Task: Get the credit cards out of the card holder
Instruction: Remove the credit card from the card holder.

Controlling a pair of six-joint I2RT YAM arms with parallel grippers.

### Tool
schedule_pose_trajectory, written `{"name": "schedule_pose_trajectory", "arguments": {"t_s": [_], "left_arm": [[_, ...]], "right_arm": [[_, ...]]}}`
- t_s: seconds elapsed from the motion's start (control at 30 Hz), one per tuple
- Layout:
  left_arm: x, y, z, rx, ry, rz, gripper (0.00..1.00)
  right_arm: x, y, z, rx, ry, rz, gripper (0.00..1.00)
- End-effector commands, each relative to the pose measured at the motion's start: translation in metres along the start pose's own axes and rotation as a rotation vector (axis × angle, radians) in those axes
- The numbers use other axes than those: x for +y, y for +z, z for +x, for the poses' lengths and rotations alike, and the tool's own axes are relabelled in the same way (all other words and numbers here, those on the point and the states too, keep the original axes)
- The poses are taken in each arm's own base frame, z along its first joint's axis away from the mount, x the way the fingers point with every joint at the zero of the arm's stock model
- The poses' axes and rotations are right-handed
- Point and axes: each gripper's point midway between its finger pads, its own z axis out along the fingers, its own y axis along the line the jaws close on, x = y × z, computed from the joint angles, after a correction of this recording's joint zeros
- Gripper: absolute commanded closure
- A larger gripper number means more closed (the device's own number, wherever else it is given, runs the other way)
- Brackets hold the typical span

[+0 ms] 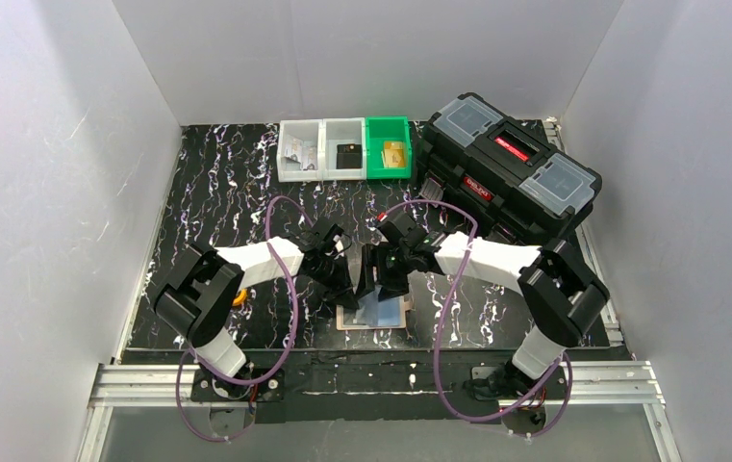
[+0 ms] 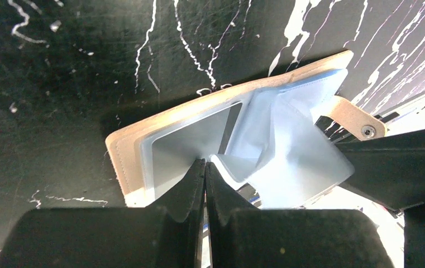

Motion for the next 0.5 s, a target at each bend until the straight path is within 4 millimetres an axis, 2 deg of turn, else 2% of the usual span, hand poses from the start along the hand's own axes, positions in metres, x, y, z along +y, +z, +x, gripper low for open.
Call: {"name": "schedule_pose_trajectory", "arguments": {"t_s": [0.0,0.23,0.47], "left_arm": [[-0.008,0.003,0.0,0.017,0.02,0.03,1.0],[-0.033,-0.005,-0.002,0.005,0.051,0.126,1.0],[-0.06,-0.013,-0.002,0.013,0.085,0.216,1.0]], "right_arm": [[-0.002,-0.02,-0.008,-0.061,-0.002,0.07,0.31],[-0.016,-0.038,-0.008,-0.109,-0.007,0.152,0.31],[-0.02,-0.049,-0.01,-0.15,-0.005,0.176,0.3]]}}
